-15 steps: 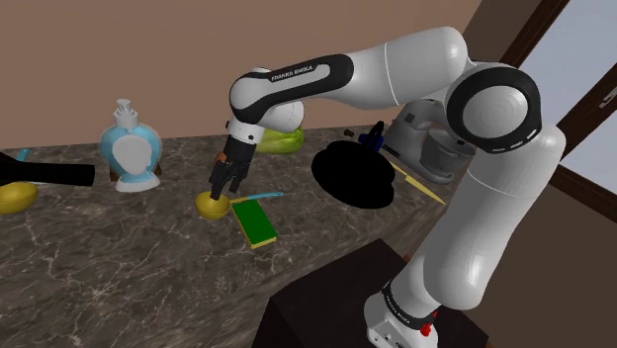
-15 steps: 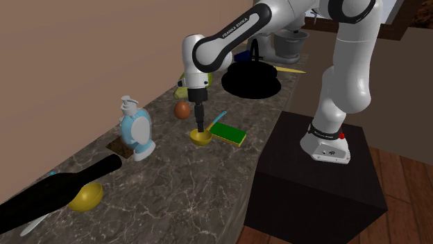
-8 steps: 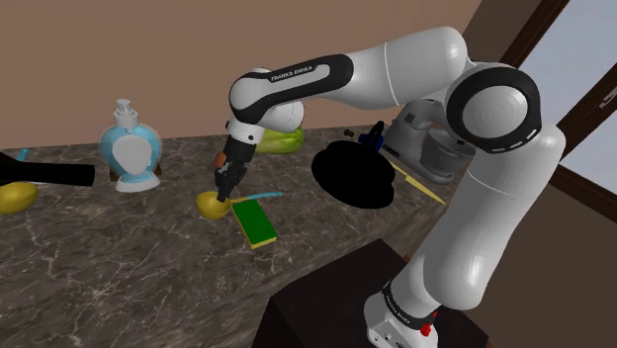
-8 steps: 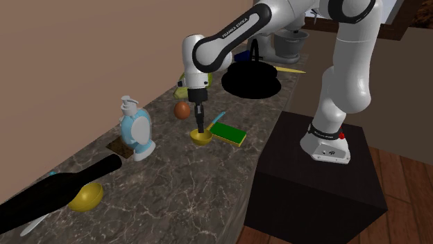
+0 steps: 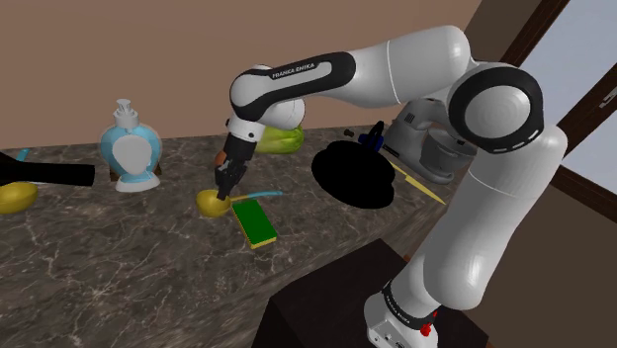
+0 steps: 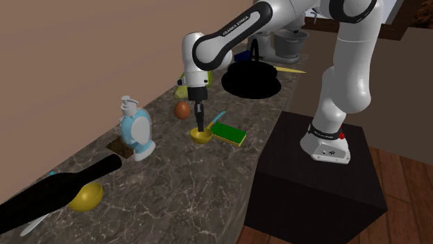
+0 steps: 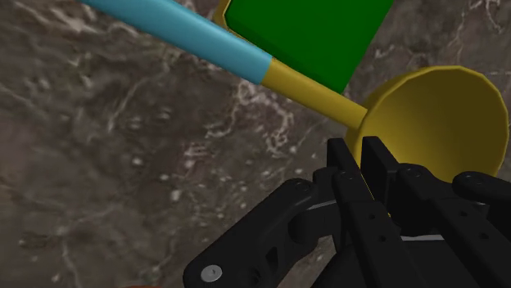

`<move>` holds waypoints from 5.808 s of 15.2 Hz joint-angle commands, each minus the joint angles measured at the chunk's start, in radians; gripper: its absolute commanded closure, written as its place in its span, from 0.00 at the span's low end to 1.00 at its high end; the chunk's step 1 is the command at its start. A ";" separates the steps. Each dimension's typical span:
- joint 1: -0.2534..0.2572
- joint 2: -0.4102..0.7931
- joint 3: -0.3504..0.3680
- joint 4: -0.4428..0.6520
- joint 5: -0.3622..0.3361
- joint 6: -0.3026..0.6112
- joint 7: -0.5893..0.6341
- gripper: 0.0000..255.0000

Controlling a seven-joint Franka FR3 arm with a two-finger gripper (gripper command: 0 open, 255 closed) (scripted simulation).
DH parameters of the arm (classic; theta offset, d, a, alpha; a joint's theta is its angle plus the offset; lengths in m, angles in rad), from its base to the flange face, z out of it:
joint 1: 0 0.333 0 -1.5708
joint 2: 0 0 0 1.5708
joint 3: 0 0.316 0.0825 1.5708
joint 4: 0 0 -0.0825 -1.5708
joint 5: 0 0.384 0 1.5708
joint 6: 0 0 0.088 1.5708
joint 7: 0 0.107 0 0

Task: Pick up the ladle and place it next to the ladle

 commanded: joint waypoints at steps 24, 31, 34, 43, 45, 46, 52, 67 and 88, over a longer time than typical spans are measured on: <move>0.010 -0.065 0.008 0.215 -0.044 -0.244 0.149 1.00; 0.090 0.142 0.054 0.483 -0.083 -0.247 0.294 1.00; 0.131 0.247 0.065 0.632 -0.108 -0.268 0.358 1.00; 0.252 0.608 0.074 1.177 -0.183 -0.401 0.513 1.00; 0.250 0.600 0.073 1.137 -0.180 -0.371 0.502 1.00; 0.249 0.597 0.073 1.118 -0.179 -0.357 0.497 1.00; 0.246 0.591 0.073 1.029 -0.172 -0.279 0.467 1.00; 0.244 0.612 0.073 0.927 -0.163 -0.165 0.423 1.00; 0.217 0.585 0.069 0.997 -0.166 -0.268 0.431 0.00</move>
